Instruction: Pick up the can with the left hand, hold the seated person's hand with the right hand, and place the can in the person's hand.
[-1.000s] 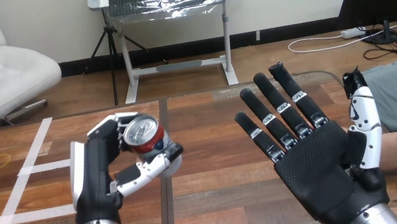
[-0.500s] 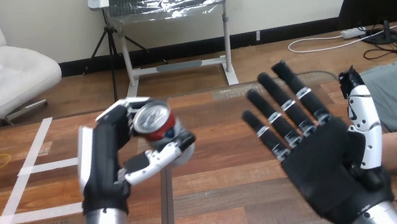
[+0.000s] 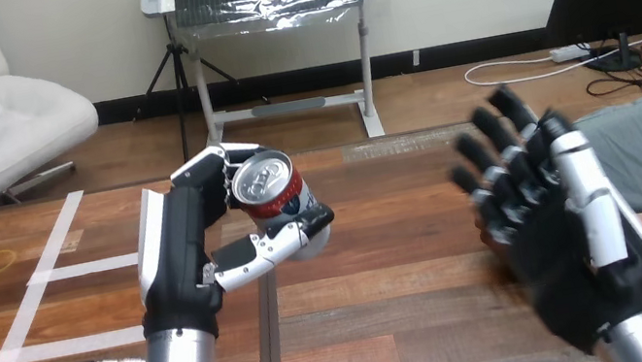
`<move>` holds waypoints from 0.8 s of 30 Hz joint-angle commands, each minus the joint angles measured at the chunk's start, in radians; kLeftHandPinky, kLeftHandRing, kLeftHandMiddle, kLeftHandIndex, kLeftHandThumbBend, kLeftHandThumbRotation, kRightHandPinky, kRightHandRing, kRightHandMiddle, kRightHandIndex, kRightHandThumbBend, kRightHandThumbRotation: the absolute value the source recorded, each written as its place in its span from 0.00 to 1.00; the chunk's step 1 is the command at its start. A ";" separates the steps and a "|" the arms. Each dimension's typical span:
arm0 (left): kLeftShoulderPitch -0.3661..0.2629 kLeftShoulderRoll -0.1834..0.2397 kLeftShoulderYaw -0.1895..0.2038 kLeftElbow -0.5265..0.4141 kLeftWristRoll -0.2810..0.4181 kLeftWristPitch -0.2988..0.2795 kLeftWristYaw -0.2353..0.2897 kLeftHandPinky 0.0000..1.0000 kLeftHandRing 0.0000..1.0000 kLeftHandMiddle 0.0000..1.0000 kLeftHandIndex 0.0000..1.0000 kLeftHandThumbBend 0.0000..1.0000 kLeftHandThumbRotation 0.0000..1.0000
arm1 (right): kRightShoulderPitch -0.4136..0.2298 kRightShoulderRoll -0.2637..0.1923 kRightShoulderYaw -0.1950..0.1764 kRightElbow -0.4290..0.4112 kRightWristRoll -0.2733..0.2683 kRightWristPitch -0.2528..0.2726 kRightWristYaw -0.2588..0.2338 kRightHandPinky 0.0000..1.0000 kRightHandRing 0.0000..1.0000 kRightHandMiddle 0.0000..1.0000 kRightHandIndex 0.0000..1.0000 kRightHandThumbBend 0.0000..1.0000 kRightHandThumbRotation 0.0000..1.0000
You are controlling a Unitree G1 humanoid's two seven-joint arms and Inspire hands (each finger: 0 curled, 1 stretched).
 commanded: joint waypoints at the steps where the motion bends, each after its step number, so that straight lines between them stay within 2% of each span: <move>1: -0.042 -0.015 -0.018 -0.068 0.035 -0.004 0.016 0.43 0.44 0.47 0.53 0.62 0.00 | -0.115 -0.168 -0.005 0.028 -0.513 -0.173 -0.091 0.94 0.98 1.00 1.00 0.30 0.25; 2: -0.043 -0.018 -0.020 -0.070 0.037 -0.001 0.017 0.43 0.44 0.47 0.53 0.62 0.00 | -0.120 -0.203 -0.006 0.029 -0.571 -0.165 -0.104 0.94 0.98 1.00 1.00 0.32 0.20; 4: -0.043 -0.021 -0.022 -0.072 0.037 0.002 0.017 0.44 0.44 0.47 0.52 0.62 0.00 | -0.125 -0.237 -0.007 0.028 -0.632 -0.152 -0.118 0.94 0.99 1.00 1.00 0.39 0.13; 5: -0.043 -0.022 -0.024 -0.072 0.038 0.003 0.016 0.44 0.44 0.47 0.52 0.62 0.00 | -0.129 -0.271 -0.006 0.023 -0.682 -0.126 -0.129 0.93 0.99 1.00 0.99 0.45 0.08; 8: -0.043 -0.027 -0.029 -0.077 0.042 0.009 0.015 0.44 0.44 0.47 0.52 0.62 0.00 | -0.136 -0.331 -0.007 0.017 -0.772 -0.083 -0.144 0.93 0.98 1.00 0.99 0.53 0.04; 11: -0.042 -0.030 -0.033 -0.081 0.049 0.018 0.016 0.44 0.44 0.47 0.52 0.62 0.00 | -0.144 -0.379 -0.011 0.023 -0.836 -0.063 -0.146 0.90 0.96 0.99 0.98 0.61 0.02; 14: -0.042 -0.034 -0.037 -0.084 0.055 0.023 0.018 0.44 0.44 0.47 0.52 0.62 0.00 | -0.153 -0.421 -0.018 0.034 -0.878 -0.051 -0.139 0.86 0.93 0.97 0.96 0.68 0.01; 24: -0.044 -0.050 -0.042 -0.083 0.066 0.024 0.021 0.42 0.44 0.47 0.52 0.62 0.00 | -0.185 -0.524 -0.033 0.086 -0.987 -0.027 -0.101 0.81 0.92 0.93 0.90 0.79 0.00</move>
